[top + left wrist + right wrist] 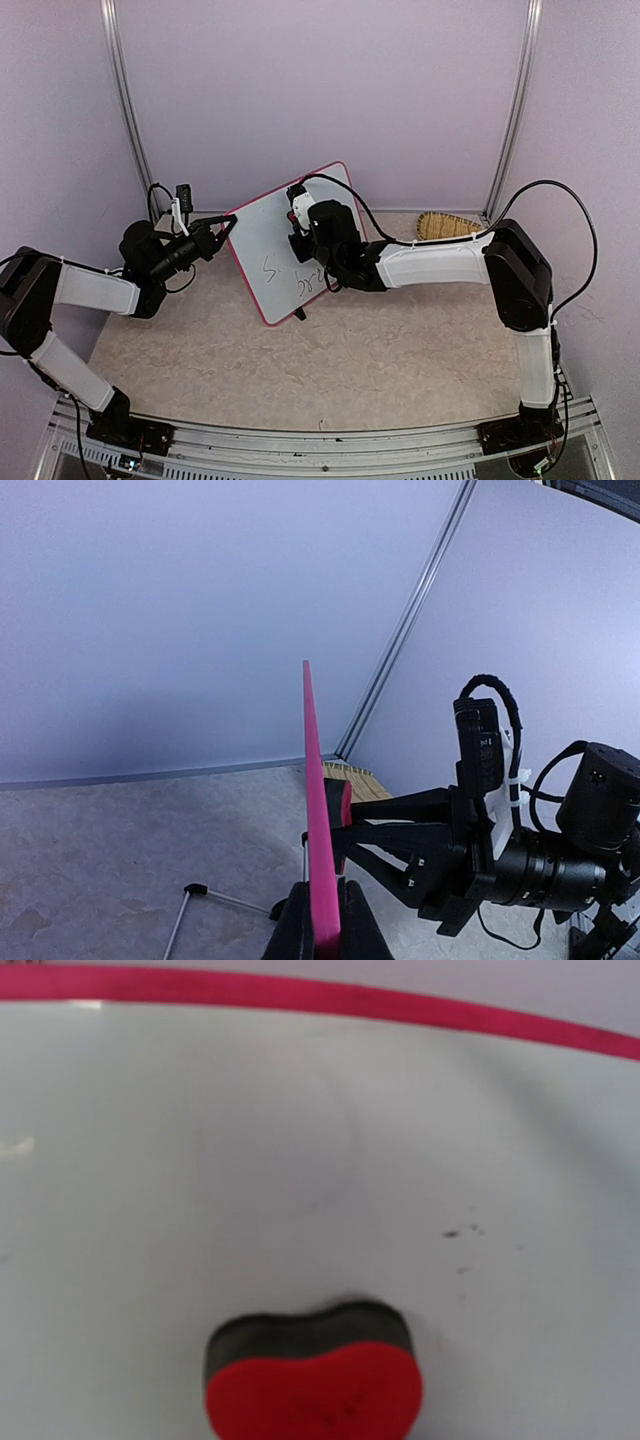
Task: Erase the whiteboard
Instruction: Erase the whiteboard at the center of the board.
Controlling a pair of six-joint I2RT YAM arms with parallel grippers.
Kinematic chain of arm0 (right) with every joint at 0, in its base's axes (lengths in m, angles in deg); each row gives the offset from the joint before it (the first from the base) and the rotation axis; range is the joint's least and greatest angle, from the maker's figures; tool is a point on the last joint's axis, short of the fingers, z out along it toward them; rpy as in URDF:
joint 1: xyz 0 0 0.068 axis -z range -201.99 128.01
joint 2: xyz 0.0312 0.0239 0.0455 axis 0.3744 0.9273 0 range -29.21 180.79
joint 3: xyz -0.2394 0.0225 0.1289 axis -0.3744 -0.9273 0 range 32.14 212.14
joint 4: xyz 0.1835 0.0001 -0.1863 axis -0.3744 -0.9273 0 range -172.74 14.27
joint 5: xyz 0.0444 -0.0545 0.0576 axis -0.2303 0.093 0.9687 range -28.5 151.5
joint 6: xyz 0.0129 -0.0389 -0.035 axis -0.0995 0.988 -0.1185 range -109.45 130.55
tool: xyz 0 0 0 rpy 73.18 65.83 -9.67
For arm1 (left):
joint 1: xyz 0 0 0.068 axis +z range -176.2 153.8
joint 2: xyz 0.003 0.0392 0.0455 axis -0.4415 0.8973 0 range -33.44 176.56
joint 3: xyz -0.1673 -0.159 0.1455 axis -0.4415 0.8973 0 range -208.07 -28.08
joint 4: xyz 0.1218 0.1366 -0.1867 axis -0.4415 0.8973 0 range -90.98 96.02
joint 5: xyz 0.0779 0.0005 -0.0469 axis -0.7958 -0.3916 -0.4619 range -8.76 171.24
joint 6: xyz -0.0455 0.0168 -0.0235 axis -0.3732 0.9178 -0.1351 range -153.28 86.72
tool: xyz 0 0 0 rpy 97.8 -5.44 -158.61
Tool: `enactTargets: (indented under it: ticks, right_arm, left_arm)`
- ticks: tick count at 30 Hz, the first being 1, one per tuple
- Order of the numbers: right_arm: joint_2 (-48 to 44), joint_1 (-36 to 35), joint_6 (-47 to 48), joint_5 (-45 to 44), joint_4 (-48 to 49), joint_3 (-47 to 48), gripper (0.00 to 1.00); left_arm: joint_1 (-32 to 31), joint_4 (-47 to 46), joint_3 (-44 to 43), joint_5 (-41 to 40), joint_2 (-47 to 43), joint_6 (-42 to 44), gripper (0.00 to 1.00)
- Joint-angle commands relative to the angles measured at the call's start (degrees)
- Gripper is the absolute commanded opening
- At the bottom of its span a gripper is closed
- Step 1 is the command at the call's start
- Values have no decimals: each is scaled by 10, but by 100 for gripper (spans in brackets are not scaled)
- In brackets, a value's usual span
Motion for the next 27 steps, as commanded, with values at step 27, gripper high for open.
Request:
enactTargets:
  ticks: [27]
  right_arm:
    - [16,-74,15,52,-19,-100,17]
  left_arm:
    - [-19,25,6,95,8,37,0]
